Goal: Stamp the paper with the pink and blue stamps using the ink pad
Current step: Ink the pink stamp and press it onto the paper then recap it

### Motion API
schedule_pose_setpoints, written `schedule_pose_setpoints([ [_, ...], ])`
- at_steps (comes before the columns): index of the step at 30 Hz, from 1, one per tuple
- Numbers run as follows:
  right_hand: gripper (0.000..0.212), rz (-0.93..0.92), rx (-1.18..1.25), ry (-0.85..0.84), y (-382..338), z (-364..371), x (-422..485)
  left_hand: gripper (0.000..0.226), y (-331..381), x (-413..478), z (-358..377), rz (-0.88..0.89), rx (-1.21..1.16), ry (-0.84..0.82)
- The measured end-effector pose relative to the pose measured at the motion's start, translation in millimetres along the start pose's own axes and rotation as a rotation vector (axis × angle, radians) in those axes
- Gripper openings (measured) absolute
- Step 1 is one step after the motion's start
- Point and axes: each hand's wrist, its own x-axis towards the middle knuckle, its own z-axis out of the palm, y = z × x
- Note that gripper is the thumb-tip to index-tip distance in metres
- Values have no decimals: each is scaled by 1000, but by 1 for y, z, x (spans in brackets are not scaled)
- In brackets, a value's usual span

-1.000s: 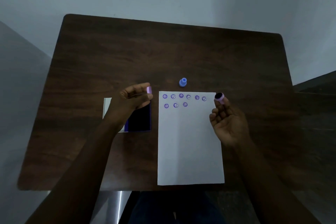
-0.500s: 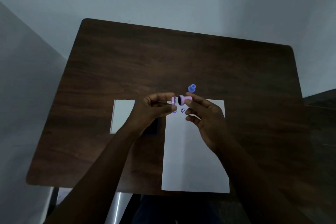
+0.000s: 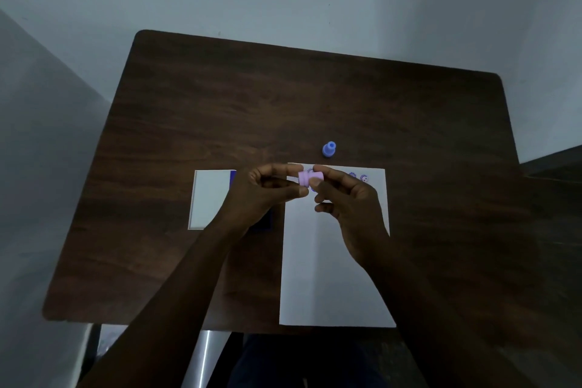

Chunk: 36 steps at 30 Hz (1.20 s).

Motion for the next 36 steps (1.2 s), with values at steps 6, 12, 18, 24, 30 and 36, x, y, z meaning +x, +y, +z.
schedule_pose_setpoints([
  [6, 34, -6, 3, -29, 6, 2, -5, 29, -2, -4, -2, 40, 33, -1],
  [12, 35, -11, -23, -21, 5, 5, 0, 30, -5, -8, -1, 48, -4, 45],
  [18, 34, 4, -35, -37, 6, 7, 3, 31, -5, -8, -4, 37, -2, 66],
  [24, 30, 18, 17, -78, 8, 11, 0, 23, -6, -13, -6, 63, 21, 64],
  [30, 36, -67, -284, 1, 12, 7, 15, 45, -17, -13, -19, -3, 230, 99],
  [36, 25, -353, -810, 36, -9, 2, 85, 29, -23, -7, -49, -106, 131, 270],
])
